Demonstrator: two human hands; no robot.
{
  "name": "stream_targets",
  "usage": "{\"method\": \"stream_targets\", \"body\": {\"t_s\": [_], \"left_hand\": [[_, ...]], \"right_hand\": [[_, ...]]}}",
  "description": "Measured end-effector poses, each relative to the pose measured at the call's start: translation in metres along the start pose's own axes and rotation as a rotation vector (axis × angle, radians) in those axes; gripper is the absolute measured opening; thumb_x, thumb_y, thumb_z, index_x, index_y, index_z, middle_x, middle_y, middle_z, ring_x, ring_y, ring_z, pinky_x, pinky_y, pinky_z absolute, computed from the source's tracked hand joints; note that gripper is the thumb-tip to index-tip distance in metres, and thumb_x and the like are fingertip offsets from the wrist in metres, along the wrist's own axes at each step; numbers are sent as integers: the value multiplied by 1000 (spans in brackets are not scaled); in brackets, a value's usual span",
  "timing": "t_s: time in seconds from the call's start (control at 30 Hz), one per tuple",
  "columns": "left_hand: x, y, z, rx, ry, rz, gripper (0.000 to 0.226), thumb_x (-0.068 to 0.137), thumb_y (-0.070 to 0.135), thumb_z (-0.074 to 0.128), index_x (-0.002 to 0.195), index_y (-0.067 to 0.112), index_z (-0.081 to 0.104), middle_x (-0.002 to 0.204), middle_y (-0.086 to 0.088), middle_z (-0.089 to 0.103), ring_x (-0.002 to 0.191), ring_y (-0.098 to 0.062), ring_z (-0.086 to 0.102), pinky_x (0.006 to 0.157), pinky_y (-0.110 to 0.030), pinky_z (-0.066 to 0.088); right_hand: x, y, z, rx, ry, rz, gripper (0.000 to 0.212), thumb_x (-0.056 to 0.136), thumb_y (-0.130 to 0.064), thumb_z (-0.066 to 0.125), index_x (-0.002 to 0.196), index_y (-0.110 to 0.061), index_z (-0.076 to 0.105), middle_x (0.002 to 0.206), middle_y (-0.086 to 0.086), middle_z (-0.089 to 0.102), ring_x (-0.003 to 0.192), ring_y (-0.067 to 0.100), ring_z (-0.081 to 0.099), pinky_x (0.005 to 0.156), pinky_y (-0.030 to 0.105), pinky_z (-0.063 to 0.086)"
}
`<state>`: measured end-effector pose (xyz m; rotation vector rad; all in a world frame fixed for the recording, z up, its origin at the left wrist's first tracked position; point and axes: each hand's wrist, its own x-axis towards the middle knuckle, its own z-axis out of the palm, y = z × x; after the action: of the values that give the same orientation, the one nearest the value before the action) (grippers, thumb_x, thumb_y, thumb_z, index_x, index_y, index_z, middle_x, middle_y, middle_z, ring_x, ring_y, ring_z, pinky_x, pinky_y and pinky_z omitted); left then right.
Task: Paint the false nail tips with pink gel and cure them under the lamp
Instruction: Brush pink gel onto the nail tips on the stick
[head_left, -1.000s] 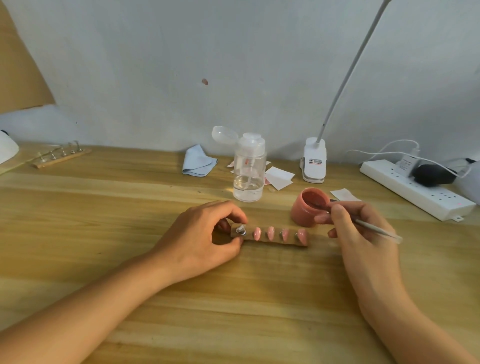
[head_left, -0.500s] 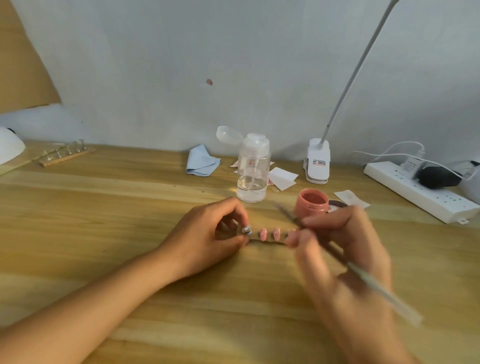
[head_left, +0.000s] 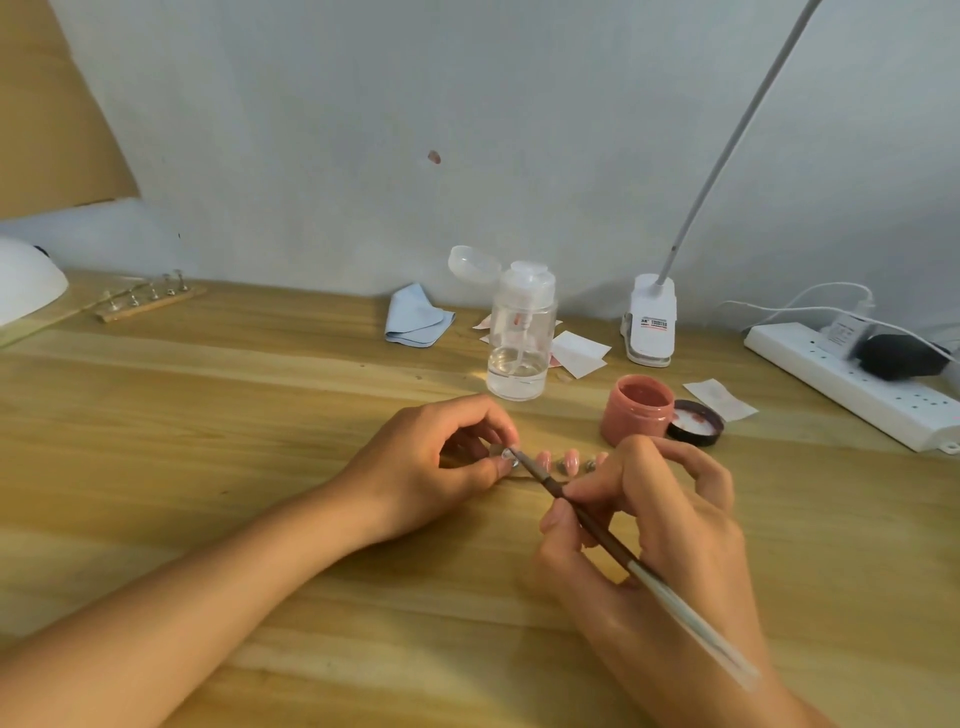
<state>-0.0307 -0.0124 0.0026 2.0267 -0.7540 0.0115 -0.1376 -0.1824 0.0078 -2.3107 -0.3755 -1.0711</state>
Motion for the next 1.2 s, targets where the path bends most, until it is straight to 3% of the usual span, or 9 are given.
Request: {"method": "stream_targets", "body": {"t_s": [0.23, 0.37, 0.5, 0.63, 0.77, 0.9, 1.07, 1.13, 1.2], "left_hand": [[0, 2, 1, 9, 4, -8, 14, 77, 31, 67, 90, 36, 64, 89, 14, 70, 85, -5, 67, 85, -41, 54], [0, 0, 1, 33, 5, 2, 17, 84, 17, 73, 88, 31, 66, 89, 13, 70, 85, -6, 67, 84, -42, 54], [0, 1, 0, 30, -4, 8, 14, 79, 22, 69, 89, 31, 64, 89, 13, 70, 85, -6, 67, 83, -41, 54], [0, 0, 0, 39, 0, 20, 23, 82, 12, 72, 88, 32, 64, 87, 15, 69, 83, -5, 66, 83, -39, 54], [-1, 1, 0, 34, 1, 12, 14, 79, 25, 69, 89, 33, 63, 88, 14, 69, 85, -5, 66, 83, -39, 54], [0, 0, 0, 51, 2, 25, 24, 83, 11, 73, 88, 33, 64, 86, 16, 69, 84, -5, 66, 81, -38, 54], [0, -2, 2, 59, 11, 34, 21, 84, 16, 74, 86, 34, 63, 84, 19, 68, 80, -2, 65, 77, -25, 52], [0, -3, 2, 70, 9, 59, 20, 86, 15, 73, 86, 32, 63, 83, 17, 67, 79, -5, 65, 75, -26, 51], [-1, -3, 1, 58, 7, 75, 16, 87, 16, 73, 86, 29, 64, 84, 14, 67, 79, -7, 64, 75, -33, 52]], "right_hand": [[0, 3, 2, -12, -26, -4, 11, 76, -28, 59, 79, -21, 51, 62, -19, 57, 68, 3, 60, 106, 24, 27], [0, 4, 3, -35, -41, -6, 11, 75, -26, 60, 80, -22, 50, 62, -18, 59, 66, 1, 60, 105, 25, 27], [0, 3, 3, -31, -50, -7, 12, 72, -24, 62, 78, -21, 51, 59, -17, 57, 64, 2, 60, 104, 27, 29], [0, 2, 1, -9, -64, -3, 11, 73, -27, 59, 78, -20, 51, 59, -18, 56, 64, 2, 59, 104, 30, 31], [0, 1, 0, 6, -62, 7, 11, 74, -28, 58, 80, -21, 51, 61, -19, 56, 69, 2, 58, 105, 28, 30], [0, -1, 0, -1, -61, 2, 12, 73, -28, 58, 78, -19, 51, 59, -19, 57, 70, 2, 58, 104, 32, 33], [7, -1, -4, 159, 120, 101, 12, 78, -29, 57, 87, -28, 49, 80, -13, 60, 77, 5, 58, 80, 52, 49], [14, 7, -10, 244, 208, 167, 15, 81, -24, 60, 90, -31, 49, 86, -13, 65, 73, 11, 61, 79, 47, 50], [20, 19, -18, 314, 279, 260, 15, 81, -15, 59, 88, -27, 53, 85, -15, 67, 74, 10, 62, 73, 27, 50]]}}
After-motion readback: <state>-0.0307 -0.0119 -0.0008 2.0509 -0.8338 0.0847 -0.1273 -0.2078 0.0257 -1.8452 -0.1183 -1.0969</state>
